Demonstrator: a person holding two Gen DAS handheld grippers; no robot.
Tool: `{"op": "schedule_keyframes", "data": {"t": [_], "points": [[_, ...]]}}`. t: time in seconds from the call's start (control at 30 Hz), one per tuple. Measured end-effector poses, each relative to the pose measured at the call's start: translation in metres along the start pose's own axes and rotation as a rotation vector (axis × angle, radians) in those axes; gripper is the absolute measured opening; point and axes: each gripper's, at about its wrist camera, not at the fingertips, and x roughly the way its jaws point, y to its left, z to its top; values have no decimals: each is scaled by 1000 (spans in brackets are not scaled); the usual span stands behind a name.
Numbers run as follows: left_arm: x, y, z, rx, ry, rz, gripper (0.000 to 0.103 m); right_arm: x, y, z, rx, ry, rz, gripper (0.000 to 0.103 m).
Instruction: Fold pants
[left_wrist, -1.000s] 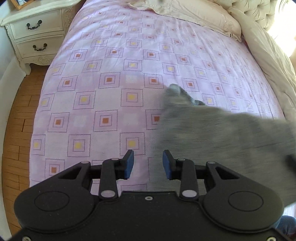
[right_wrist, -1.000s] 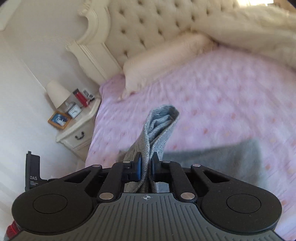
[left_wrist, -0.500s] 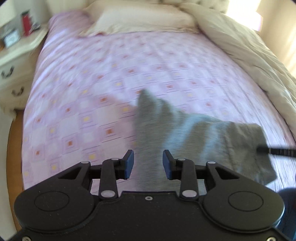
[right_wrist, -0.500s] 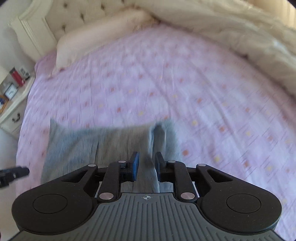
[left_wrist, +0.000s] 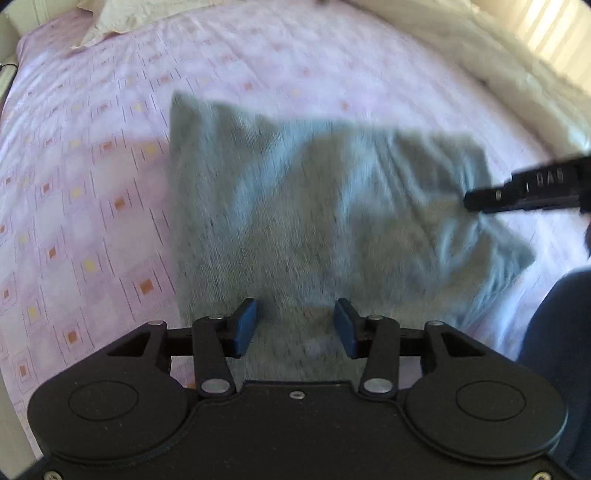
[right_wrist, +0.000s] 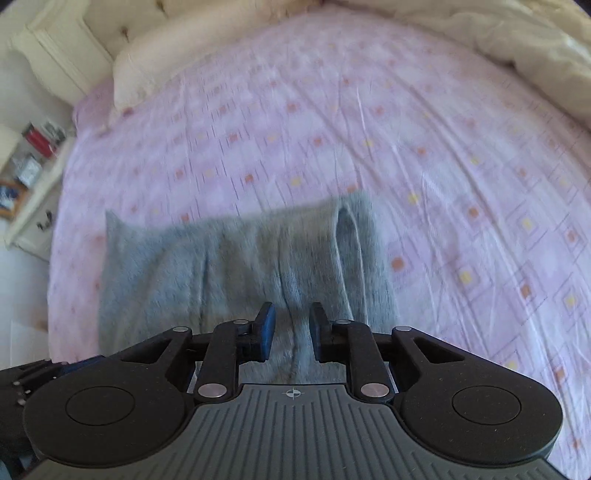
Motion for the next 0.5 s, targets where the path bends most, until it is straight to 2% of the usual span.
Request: {"op": "schedule_keyframes", "data": {"t": [0.1, 0.2, 0.33, 0.47, 0.5], "points": [[-19, 11, 22, -53, -99, 34, 53, -4, 8, 1, -48, -78, -16, 20], [-23, 22, 48, -105, -120, 73, 53, 10, 12, -1, -40, -59, -20, 20], [-5, 33, 70, -174, -85, 122, 53, 30, 13, 1, -37, -54, -72, 20], [25, 38, 80, -206, -15, 159, 53, 36, 9, -1, -12, -43, -69, 20], [29, 42, 75, -204, 2, 170, 53, 37, 8, 0, -6, -41, -64, 20]]}}
